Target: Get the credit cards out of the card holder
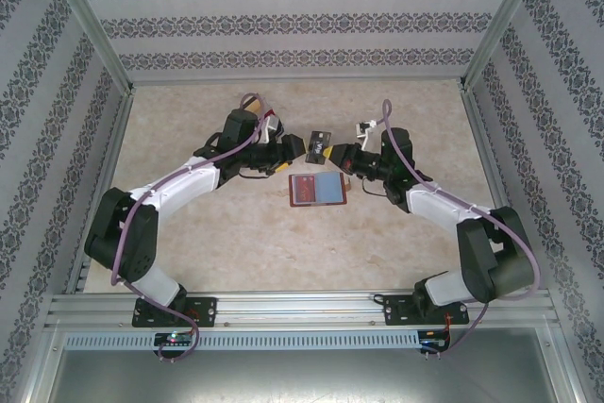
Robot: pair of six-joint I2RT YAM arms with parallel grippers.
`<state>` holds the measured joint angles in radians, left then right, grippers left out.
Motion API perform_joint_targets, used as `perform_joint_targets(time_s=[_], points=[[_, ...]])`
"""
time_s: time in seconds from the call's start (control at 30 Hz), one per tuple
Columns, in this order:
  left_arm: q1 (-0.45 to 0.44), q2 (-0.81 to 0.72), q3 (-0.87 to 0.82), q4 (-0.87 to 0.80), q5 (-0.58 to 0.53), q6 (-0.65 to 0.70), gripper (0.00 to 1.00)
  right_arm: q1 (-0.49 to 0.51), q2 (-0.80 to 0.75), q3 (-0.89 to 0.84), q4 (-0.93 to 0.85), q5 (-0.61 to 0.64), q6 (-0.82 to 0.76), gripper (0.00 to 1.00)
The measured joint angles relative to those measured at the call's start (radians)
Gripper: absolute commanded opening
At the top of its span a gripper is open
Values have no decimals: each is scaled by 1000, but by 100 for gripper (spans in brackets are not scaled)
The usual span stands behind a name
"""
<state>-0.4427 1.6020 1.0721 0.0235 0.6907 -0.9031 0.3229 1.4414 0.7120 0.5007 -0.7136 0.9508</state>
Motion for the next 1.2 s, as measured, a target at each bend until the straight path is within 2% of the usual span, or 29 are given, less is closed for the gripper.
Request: perform_joint_targets(time_s=[0.13, 0.33, 0.63, 0.8, 0.93, 1.03, 1.2], points=[[0, 10, -24, 119, 74, -78, 74, 7, 32, 24, 116, -38, 88, 0], [5, 23, -47, 301, 133, -223, 61, 9, 61, 29, 216, -67, 175, 0], [27, 23, -69, 416, 137, -302, 29, 8, 79, 29, 275, -93, 238, 0], [33, 22, -90, 445, 132, -312, 5, 7, 88, 29, 276, -95, 248, 0], [33, 20, -93, 443, 123, -282, 0, 6, 91, 29, 220, -86, 227, 34], [41, 10, -89, 348, 76, -200, 0, 6, 91, 31, 122, -60, 173, 54], [46, -6, -8, 17, -87, 54, 0, -10, 87, 21, -12, 21, 71, 72]])
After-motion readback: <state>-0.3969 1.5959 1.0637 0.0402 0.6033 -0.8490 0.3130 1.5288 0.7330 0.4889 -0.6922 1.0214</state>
